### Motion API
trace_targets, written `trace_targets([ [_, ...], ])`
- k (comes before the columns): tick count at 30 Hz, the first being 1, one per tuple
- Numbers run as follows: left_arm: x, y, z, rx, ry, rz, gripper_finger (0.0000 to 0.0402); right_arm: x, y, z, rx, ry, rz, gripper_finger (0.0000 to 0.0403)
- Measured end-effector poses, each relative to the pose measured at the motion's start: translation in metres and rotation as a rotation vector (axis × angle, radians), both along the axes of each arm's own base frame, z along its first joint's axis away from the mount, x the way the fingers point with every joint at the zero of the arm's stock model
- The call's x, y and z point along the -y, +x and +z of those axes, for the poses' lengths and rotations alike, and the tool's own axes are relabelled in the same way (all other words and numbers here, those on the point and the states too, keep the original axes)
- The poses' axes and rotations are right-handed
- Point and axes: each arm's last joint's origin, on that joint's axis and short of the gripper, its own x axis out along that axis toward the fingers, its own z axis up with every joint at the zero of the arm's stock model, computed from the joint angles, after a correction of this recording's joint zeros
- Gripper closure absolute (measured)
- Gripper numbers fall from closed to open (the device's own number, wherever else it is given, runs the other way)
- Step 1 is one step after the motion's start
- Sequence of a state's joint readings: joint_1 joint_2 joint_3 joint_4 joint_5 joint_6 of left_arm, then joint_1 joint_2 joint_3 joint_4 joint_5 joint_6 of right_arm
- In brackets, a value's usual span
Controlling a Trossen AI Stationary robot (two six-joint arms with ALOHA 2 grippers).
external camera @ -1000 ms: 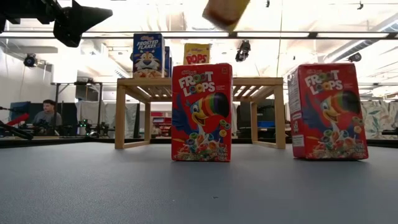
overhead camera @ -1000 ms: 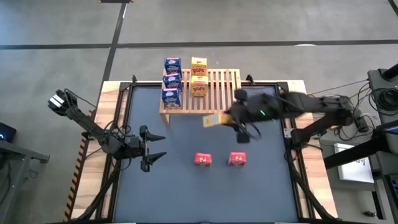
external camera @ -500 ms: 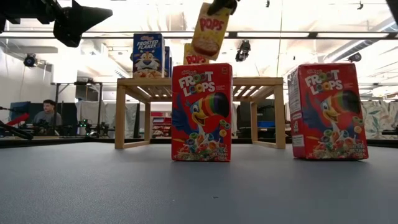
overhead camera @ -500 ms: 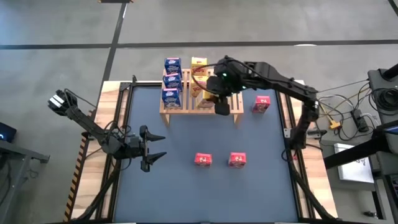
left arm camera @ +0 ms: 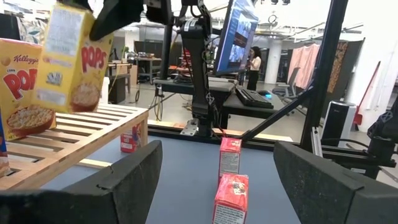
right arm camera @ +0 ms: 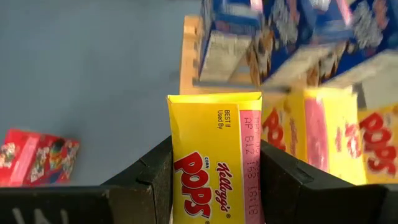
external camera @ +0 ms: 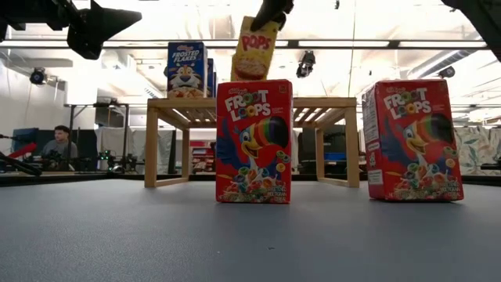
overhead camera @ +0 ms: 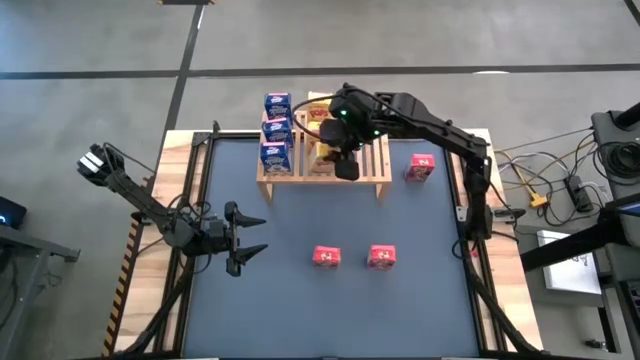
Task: Stack cereal on shelf
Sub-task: Put the yellow cereal box on the shelf aligned with the other yellow cereal box
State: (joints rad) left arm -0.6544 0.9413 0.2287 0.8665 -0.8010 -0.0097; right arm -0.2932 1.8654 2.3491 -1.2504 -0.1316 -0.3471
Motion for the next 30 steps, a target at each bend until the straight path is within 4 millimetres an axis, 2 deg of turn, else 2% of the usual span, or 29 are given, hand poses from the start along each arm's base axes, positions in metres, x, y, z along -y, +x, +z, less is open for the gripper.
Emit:
trace_targets([
  [11, 0.000, 0.000, -0.001, -0.009, 0.007, 0.000, 0.0109, 0.004, 0.001, -0.006, -0.025, 0.022, -0.020, 0.0236],
  [20, 0.000, 0.000, -0.001, -0.012, 0.010, 0.000, 0.0109, 0.006, 0.007, -0.023, -0.066, 0.029, -0.017, 0.0236],
  [30, 0.000, 0.000, -0.001, -0.012, 0.009, 0.000, 0.0109, 0.008, 0.014, -0.029, -0.036, 0.016, -0.013, 0.0236],
])
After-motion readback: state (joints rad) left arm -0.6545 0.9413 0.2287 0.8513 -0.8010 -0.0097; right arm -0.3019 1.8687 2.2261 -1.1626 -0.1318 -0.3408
